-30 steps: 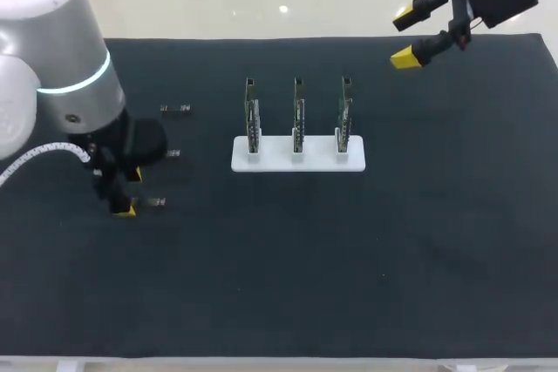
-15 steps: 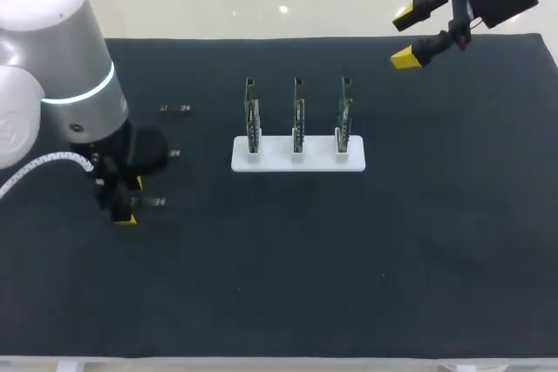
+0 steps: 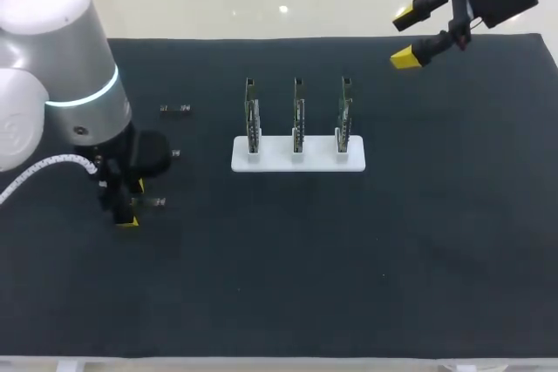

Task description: Pick up the optical module with the left hand, and insert it into the network port with the right hand.

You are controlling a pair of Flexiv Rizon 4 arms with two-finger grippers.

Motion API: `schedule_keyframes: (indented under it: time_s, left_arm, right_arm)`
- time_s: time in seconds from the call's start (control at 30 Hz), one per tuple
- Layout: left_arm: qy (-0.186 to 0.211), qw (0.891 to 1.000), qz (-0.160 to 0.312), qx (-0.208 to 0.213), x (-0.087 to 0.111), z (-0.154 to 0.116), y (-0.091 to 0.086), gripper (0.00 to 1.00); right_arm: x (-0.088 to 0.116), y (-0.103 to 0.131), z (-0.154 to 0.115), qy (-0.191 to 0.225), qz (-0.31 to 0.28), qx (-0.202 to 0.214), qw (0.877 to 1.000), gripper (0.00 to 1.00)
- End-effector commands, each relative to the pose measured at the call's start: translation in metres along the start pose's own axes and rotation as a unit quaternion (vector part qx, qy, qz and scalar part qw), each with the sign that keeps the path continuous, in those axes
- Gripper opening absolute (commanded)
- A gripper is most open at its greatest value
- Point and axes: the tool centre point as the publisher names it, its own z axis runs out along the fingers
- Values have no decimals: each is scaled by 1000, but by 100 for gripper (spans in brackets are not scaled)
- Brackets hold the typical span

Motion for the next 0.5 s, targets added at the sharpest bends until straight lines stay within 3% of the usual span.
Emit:
schedule_keyframes:
  time_s: [0.03, 0.13, 0.27, 0.33, 0.4, 0.5]
  left_arm:
    - [1, 1000, 2, 2, -1, 6, 3, 95]
    - [1, 1000, 4, 5, -1, 8, 4, 88]
    - [2, 1000, 4, 7, -1, 10, 5, 61]
    - [3, 1000, 4, 8, -1, 12, 6, 38]
    - [3, 1000, 3, 8, -2, 13, 7, 0]
    - [2, 1000, 2, 9, -1, 13, 8, 0]
  right_arm:
    - [0, 0, 0, -1, -1, 0, 1000, 100]
    - [0, 0, 0, -1, -1, 0, 1000, 100]
    - [0, 0, 0, -1, -1, 0, 1000, 100]
    - [0, 0, 0, -1, -1, 0, 1000, 100]
    - [0, 0, 0, -1, -1, 0, 1000, 100]
    - [0, 0, 0, -1, -1, 0, 1000, 100]
